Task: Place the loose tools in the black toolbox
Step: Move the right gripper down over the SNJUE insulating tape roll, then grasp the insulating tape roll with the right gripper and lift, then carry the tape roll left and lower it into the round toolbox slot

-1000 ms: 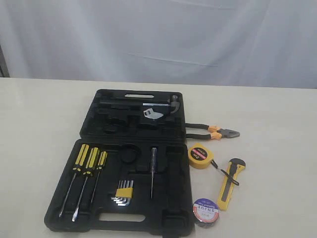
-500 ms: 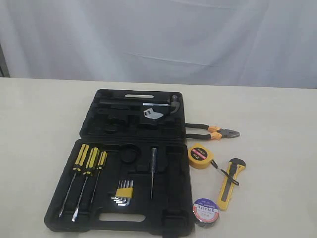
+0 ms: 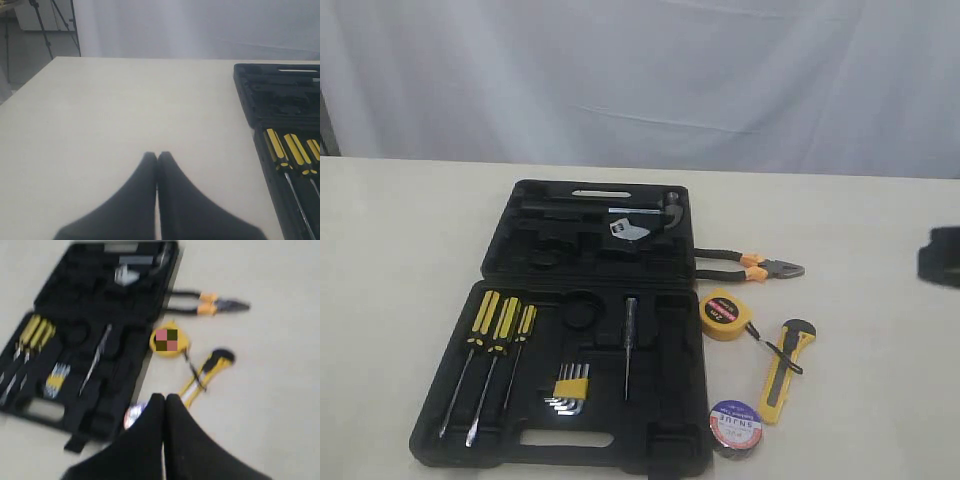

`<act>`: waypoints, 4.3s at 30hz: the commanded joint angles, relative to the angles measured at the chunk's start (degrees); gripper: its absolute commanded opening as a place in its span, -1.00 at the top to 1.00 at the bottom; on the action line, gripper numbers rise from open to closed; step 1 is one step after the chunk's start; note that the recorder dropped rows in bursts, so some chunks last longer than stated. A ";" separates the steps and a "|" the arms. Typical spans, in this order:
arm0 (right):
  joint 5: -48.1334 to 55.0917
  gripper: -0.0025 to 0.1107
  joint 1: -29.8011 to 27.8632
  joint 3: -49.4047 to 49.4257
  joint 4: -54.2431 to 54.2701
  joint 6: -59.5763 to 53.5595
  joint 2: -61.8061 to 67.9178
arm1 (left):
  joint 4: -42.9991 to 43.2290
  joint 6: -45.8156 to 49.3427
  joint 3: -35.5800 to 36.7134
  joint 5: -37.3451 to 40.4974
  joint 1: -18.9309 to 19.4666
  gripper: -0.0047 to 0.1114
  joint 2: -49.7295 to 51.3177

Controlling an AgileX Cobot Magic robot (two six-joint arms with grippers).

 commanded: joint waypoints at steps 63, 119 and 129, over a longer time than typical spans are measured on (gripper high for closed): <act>13.73 -0.42 22.05 -20.39 -10.59 -25.15 46.78 | -0.55 -0.11 0.15 -0.57 -0.27 0.92 -0.07; 17.96 0.96 28.07 -24.45 -24.18 -11.40 52.86 | -0.55 -0.11 0.15 -0.57 -0.27 0.92 -0.07; 24.52 0.96 32.34 -60.32 -16.94 5.80 63.58 | -0.55 -0.11 0.15 -0.57 -0.27 0.92 -0.07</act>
